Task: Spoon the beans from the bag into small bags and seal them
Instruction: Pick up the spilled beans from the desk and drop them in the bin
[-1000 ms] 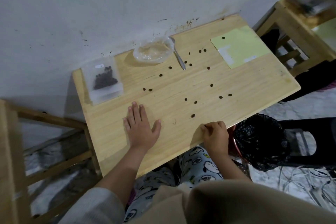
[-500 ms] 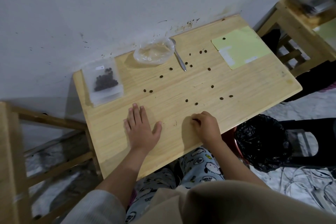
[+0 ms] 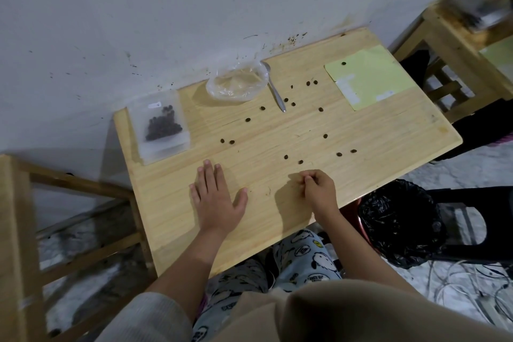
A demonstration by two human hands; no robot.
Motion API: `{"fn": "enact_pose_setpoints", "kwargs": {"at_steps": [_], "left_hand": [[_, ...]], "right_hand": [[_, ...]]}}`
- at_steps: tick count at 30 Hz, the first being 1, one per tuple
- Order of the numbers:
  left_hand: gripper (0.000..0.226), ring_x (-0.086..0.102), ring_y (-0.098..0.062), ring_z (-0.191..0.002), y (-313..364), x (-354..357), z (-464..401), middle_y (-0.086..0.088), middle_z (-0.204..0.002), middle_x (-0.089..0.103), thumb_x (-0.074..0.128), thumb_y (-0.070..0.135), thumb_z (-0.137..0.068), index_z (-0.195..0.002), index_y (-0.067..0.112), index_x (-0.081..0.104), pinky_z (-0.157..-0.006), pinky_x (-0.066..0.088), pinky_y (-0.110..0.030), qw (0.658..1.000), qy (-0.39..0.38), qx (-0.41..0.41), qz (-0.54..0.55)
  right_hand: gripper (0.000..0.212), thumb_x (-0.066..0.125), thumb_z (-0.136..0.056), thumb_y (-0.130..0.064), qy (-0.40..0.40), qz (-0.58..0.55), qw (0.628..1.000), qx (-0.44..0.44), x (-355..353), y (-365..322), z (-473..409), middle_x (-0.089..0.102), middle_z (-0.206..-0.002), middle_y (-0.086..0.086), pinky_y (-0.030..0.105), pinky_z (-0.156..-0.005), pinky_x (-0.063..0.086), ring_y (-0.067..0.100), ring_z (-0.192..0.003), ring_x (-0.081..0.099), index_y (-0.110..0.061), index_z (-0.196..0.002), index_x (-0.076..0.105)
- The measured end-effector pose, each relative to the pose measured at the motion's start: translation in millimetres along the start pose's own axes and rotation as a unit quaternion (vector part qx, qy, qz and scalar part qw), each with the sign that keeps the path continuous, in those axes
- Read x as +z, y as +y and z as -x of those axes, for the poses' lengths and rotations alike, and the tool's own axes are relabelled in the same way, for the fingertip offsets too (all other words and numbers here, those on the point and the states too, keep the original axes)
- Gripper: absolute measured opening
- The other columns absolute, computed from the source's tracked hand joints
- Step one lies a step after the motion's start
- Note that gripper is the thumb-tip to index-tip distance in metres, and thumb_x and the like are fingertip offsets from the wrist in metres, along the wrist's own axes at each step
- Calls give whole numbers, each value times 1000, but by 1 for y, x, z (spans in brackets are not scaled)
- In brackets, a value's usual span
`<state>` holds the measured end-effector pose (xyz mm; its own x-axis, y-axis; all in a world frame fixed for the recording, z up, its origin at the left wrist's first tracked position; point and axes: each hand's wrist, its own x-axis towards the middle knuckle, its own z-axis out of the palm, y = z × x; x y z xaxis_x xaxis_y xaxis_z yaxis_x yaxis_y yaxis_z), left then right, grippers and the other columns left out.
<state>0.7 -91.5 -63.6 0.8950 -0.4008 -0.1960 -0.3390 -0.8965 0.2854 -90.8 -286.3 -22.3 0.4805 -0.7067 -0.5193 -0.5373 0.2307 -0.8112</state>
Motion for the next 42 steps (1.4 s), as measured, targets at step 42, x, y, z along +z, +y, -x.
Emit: {"fn": "enact_pose_setpoints", "kwargs": {"at_steps": [42], "left_hand": [[86,4,-28,-147,2,-1,-1,-10,-159,7,29,64,-84,-149,9,20,-114,12,-53,1000,5,-4,-14]], "right_hand": [[18,61,-89,-14,-5,270,939,-215,24,-11,-46,72,-97,11,22,-81,45,23,-94,65,-4,-102,70]]}}
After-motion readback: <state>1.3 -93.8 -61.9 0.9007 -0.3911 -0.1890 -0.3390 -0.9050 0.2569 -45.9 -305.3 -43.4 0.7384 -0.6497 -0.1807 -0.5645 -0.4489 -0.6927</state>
